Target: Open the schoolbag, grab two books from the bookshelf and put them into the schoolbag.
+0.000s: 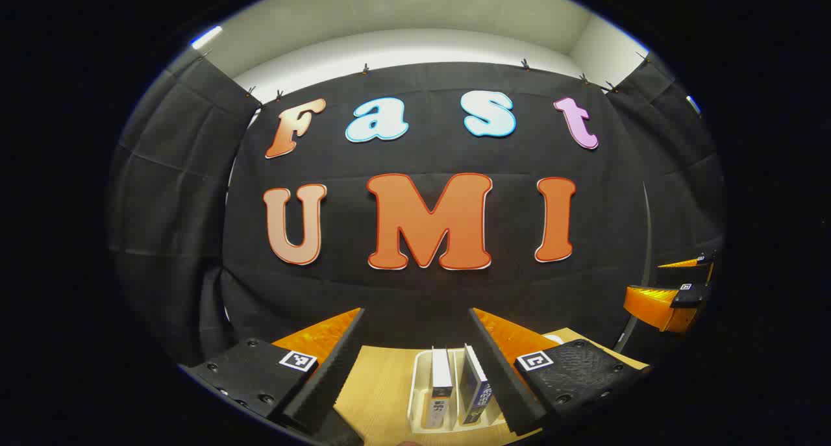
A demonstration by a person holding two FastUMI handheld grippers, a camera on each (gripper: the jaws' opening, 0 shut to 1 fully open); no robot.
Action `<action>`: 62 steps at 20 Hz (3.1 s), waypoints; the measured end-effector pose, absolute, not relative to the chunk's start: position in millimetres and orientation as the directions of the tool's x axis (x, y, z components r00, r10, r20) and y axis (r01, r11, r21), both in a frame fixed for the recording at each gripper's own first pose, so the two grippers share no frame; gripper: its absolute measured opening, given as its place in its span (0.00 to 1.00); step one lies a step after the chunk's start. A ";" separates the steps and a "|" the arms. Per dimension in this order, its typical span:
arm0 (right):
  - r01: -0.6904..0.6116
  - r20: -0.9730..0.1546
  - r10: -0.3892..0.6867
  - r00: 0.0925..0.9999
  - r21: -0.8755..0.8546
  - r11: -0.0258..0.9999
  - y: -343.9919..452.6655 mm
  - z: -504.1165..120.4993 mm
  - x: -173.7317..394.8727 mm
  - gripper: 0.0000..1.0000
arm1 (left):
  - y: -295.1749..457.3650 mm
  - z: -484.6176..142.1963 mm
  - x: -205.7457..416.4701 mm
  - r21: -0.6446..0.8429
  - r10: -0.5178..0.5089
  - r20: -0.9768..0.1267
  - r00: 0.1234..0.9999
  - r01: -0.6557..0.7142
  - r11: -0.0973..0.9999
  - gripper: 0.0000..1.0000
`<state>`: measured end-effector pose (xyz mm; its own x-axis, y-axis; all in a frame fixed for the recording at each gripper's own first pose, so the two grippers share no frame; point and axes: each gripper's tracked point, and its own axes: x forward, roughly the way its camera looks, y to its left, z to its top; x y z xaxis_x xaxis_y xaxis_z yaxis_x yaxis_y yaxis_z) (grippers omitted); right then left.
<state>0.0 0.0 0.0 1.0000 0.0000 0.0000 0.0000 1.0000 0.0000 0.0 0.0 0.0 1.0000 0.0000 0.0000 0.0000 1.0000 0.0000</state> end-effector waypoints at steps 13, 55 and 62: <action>-0.016 0.004 0.016 1.000 -0.020 1.000 23.8 -1.8 8.6 0.95 | 8.9 0.2 5.5 0.008 -0.033 0.011 0.999 0.033 0.999 0.96; -0.101 -0.051 0.098 0.994 -0.052 0.994 6.6 -35.3 15.6 0.95 | 14.0 -97.5 -30.6 0.399 0.069 -0.126 0.990 -0.013 0.917 0.96; -0.147 -0.070 0.144 0.987 -0.044 0.988 -1.0 -54.8 14.9 0.95 | 59.1 -195.0 -78.6 0.608 0.192 -0.280 0.940 0.019 0.794 0.95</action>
